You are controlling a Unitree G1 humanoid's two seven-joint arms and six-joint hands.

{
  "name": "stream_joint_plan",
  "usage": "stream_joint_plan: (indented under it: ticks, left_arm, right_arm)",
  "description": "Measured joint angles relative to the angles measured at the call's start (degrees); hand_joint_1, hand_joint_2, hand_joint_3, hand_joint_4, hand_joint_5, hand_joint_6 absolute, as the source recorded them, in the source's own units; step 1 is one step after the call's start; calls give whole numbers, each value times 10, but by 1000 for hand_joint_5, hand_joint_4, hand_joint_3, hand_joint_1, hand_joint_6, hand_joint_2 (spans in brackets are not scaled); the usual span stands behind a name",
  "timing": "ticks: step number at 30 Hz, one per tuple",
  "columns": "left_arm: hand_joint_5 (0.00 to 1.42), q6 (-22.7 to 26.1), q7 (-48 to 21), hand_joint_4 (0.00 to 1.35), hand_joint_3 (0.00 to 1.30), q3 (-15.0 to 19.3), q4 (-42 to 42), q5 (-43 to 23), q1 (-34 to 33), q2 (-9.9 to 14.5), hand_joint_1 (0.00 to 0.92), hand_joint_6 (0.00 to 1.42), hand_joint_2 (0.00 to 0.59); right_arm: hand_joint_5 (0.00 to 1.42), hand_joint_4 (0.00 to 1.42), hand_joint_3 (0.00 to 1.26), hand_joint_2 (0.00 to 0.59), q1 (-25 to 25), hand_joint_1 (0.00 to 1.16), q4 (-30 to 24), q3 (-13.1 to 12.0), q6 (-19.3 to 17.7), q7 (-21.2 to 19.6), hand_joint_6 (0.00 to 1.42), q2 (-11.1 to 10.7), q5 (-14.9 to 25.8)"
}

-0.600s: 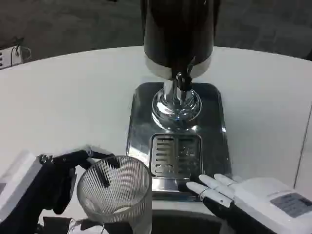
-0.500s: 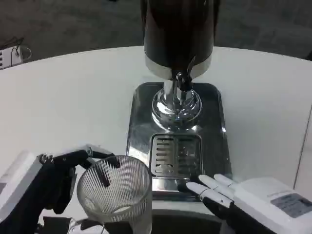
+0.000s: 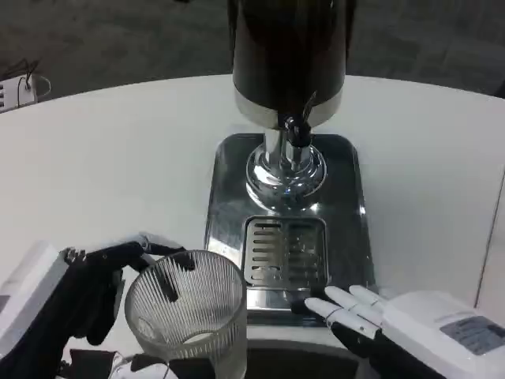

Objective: Grasp the cup under the faucet to collect the drink, then remove the cup.

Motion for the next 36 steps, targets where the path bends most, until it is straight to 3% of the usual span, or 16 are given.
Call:
stream_joint_plan:
  ticks: [9, 17, 36]
  left_arm:
    - [1338, 0, 0, 1186, 1057, 0, 1, 0, -15, 0, 551, 1424, 0]
    - [1338, 10, 0, 1186, 1057, -9, 36, 7, -66, -2, 551, 1424, 0]
    - [1338, 27, 52, 1186, 1057, -67, 214, 99, -245, -10, 551, 1424, 0]
  right_arm:
    - [0, 0, 65, 517, 0, 419, 0, -4, 0, 2, 0, 0, 0]
    - [0, 0, 65, 517, -1, 419, 0, -23, 0, 4, 0, 0, 5]
    - [0, 0, 72, 517, 22, 419, -1, -116, -24, 4, 0, -2, 61]
